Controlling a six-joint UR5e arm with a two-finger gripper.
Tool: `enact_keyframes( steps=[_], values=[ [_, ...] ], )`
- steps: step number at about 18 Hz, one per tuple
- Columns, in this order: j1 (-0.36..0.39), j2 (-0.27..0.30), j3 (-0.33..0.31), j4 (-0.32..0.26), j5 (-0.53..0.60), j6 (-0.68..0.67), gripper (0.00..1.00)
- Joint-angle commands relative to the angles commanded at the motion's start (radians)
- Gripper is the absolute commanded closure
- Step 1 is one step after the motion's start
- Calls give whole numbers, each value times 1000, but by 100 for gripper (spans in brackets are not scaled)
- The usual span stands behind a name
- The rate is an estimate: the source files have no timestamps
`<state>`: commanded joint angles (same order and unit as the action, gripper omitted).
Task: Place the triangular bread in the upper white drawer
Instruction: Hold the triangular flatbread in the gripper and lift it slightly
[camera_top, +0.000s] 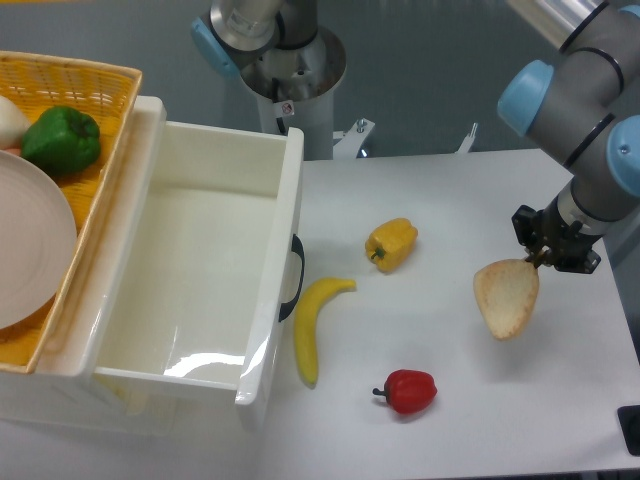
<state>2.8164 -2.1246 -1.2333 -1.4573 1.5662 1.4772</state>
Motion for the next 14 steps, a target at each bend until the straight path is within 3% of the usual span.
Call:
enact_keyframes(
  steps=[7,14],
  values=[
    [-5,5,11,-2,-15,-12,100],
    [-28,81,3,-43,-86,-57,100]
  ],
)
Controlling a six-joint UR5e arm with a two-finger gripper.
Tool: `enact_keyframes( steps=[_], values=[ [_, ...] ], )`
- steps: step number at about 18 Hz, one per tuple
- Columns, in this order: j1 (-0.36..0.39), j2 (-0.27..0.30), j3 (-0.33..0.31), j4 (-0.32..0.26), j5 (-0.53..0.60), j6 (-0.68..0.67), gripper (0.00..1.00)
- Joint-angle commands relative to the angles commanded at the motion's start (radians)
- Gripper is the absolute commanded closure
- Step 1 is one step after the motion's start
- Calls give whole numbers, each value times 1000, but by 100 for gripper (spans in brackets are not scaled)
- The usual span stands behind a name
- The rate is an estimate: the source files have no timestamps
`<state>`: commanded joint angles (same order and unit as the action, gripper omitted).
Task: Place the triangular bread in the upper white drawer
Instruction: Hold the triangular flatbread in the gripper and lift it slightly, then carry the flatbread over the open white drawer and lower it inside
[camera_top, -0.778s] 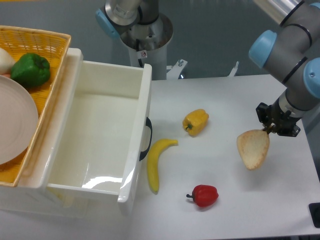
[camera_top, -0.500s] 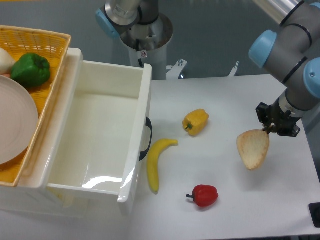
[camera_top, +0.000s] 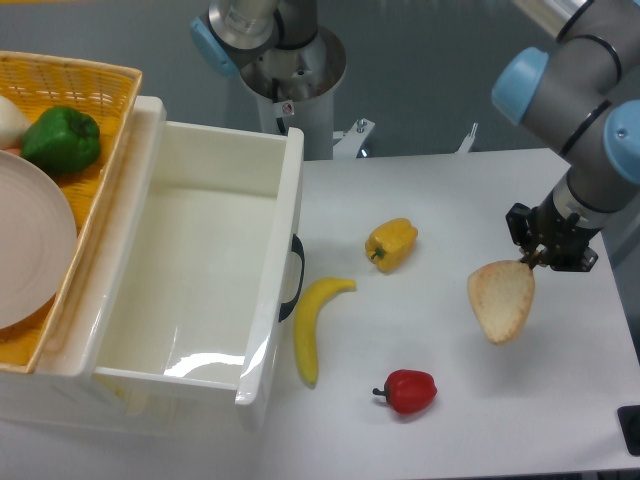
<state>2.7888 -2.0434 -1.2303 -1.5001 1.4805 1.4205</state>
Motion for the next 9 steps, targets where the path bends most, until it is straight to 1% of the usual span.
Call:
enact_keyframes(
  steps=[2,4,7,9],
  values=[
    [2,37,-8,-22,-54,-3,100],
    [0,80,-14,-29,-97,-47,100],
    [-18,147,-18,-48,-106,-106,100],
    [-21,192,-18,-84,-106,-113,100]
  ],
)
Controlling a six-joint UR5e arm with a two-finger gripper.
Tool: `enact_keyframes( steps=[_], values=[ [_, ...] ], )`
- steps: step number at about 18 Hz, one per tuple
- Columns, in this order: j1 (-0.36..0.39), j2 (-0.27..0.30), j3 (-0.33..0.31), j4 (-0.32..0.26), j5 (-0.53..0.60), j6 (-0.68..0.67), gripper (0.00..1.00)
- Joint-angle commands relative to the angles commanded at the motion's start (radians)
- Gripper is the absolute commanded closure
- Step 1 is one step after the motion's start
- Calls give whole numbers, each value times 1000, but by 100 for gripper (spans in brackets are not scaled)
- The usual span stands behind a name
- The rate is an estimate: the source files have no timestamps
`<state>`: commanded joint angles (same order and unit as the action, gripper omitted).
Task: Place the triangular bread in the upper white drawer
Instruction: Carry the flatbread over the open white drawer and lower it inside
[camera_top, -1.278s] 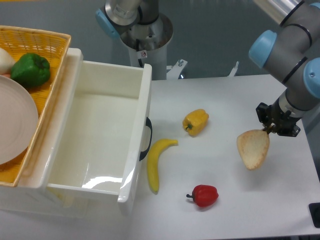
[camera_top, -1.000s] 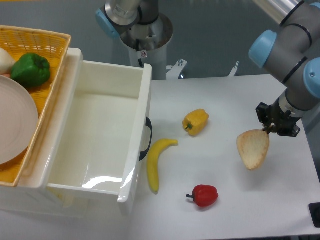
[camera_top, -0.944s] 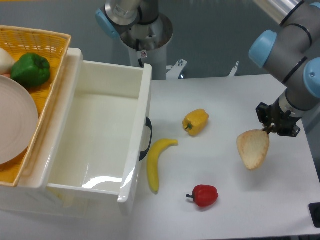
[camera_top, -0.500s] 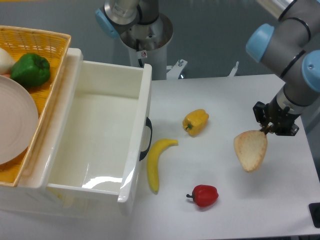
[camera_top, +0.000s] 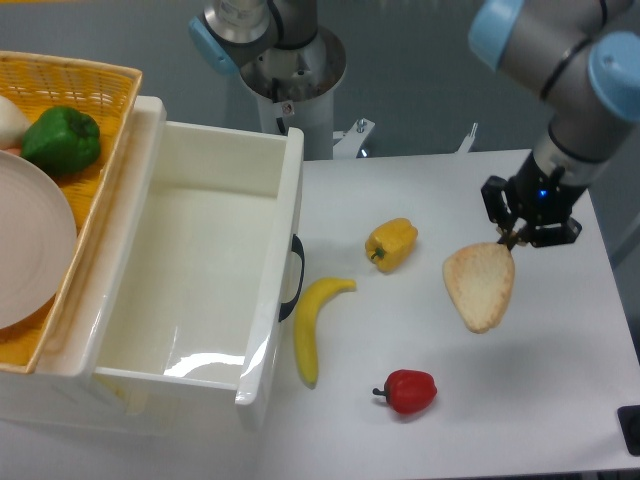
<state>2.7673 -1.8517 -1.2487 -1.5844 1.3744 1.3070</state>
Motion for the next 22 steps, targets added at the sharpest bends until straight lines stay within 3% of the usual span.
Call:
enact_keyframes(
  steps=[7,14,18,22],
  values=[
    [-86,107,-23,-20,-49,-139,100],
    [-195,206,-121,-25,-90,-178,100],
    [-279,218,-164,-17,-92,-207,100],
    [-346,204,-167,-11,-91,-258,100]
  ],
)
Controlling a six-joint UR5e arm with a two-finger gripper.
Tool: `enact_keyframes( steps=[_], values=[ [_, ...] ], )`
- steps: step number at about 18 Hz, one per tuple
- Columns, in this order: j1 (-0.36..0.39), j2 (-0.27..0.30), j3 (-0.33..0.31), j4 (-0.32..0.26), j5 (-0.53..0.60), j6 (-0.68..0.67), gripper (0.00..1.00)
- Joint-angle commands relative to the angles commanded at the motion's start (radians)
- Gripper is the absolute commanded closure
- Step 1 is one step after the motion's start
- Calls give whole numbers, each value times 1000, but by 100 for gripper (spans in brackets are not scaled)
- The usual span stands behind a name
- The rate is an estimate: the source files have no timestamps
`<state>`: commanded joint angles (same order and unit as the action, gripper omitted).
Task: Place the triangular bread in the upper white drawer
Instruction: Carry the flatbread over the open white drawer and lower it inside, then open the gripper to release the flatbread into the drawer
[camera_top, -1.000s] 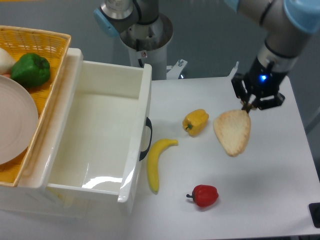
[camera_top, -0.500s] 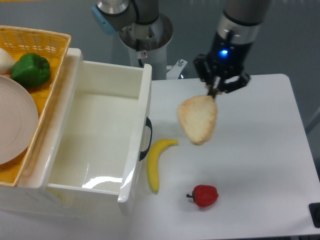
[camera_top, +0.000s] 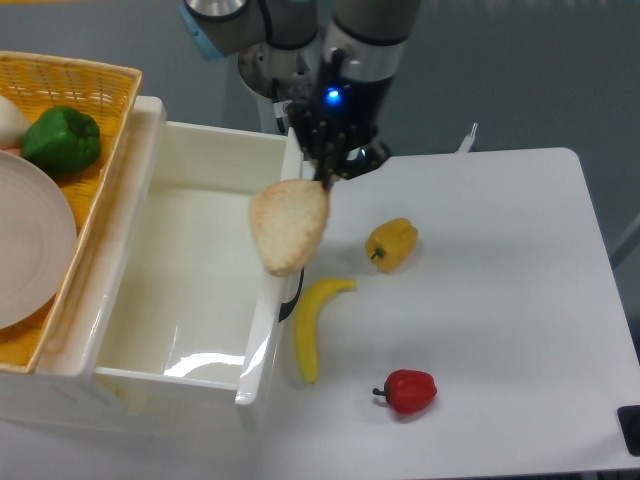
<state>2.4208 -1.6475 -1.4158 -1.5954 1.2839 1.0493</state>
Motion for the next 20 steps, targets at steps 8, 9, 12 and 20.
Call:
enact_keyframes(
  steps=[8,9,12,20],
  values=[
    [-88,-38,-6,31,26,-28,100],
    [-101,-46,-6,32,34,-32,100],
    [-124,-61,-8,38,57,-32,95],
    [-137,-72,-43,66,66,-25,72]
  ],
)
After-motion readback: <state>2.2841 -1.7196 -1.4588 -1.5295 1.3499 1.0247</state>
